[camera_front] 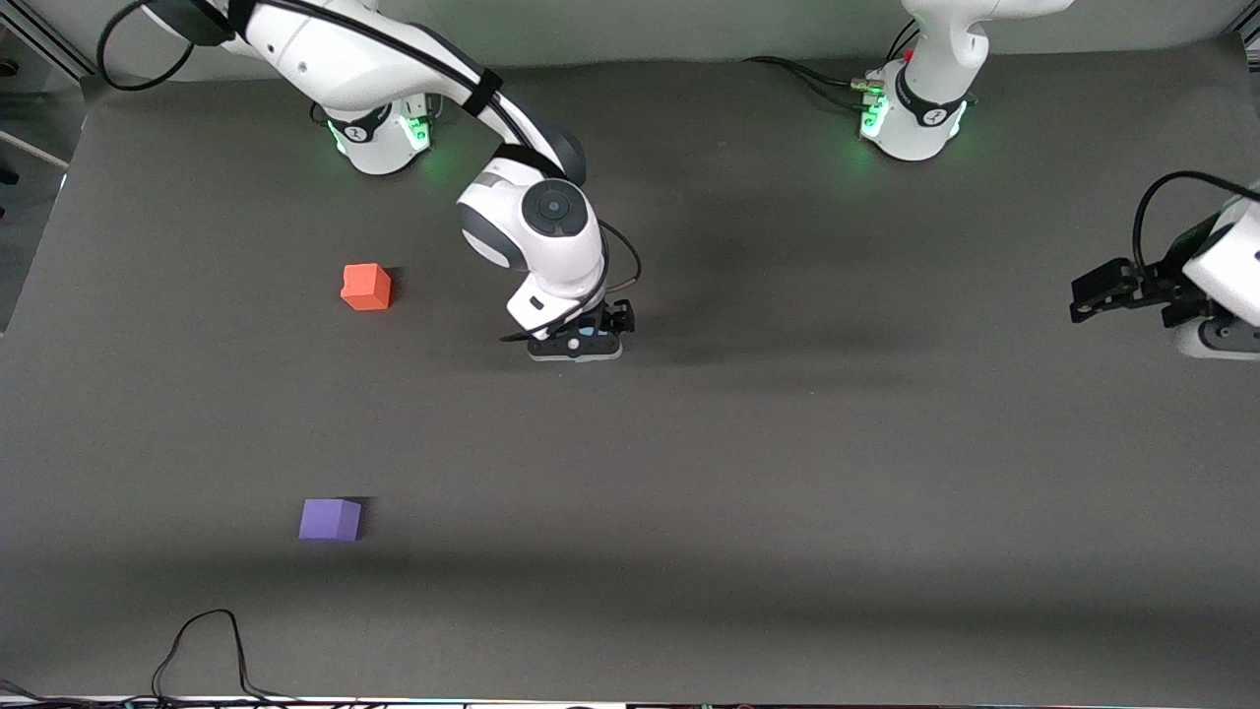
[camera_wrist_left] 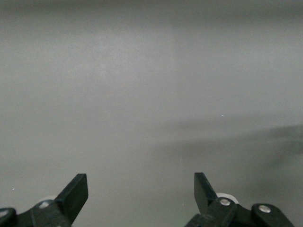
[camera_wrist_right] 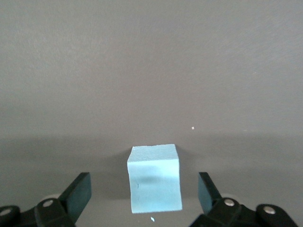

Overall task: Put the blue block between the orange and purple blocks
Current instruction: 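Lower the right gripper and grasp the blue cube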

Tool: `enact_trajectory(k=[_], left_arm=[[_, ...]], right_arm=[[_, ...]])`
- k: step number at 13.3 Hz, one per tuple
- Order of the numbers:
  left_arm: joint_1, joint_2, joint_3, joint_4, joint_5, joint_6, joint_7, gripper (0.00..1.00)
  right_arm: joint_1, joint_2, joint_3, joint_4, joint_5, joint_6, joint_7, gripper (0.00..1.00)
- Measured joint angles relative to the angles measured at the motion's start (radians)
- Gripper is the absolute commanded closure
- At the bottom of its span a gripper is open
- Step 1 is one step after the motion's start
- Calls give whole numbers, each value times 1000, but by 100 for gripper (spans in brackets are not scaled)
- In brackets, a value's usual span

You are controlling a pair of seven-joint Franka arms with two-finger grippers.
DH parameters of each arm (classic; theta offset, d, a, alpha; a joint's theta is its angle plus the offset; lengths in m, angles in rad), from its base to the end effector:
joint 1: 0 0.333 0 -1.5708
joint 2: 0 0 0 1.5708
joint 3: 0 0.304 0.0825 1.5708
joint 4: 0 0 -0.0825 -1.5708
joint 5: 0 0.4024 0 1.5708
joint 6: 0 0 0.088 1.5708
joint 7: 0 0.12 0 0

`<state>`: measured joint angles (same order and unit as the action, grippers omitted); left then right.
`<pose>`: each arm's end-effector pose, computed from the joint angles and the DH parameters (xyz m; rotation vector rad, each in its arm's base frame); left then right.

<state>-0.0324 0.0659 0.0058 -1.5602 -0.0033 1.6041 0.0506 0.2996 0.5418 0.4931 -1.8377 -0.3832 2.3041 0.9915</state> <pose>0.5938 -0.0163 0.5691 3.1359 -0.1209 -0.0345 0.4754 0.4464 0.2277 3.1257 -0.0018 0.0549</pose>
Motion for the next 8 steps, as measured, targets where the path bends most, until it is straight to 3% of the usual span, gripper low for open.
enact_trajectory(k=[8], left_arm=[[-1,-16,-14,4,0,-24,-2,0]], right_arm=[[-3,52,-1,-80,-165,82,179,0]])
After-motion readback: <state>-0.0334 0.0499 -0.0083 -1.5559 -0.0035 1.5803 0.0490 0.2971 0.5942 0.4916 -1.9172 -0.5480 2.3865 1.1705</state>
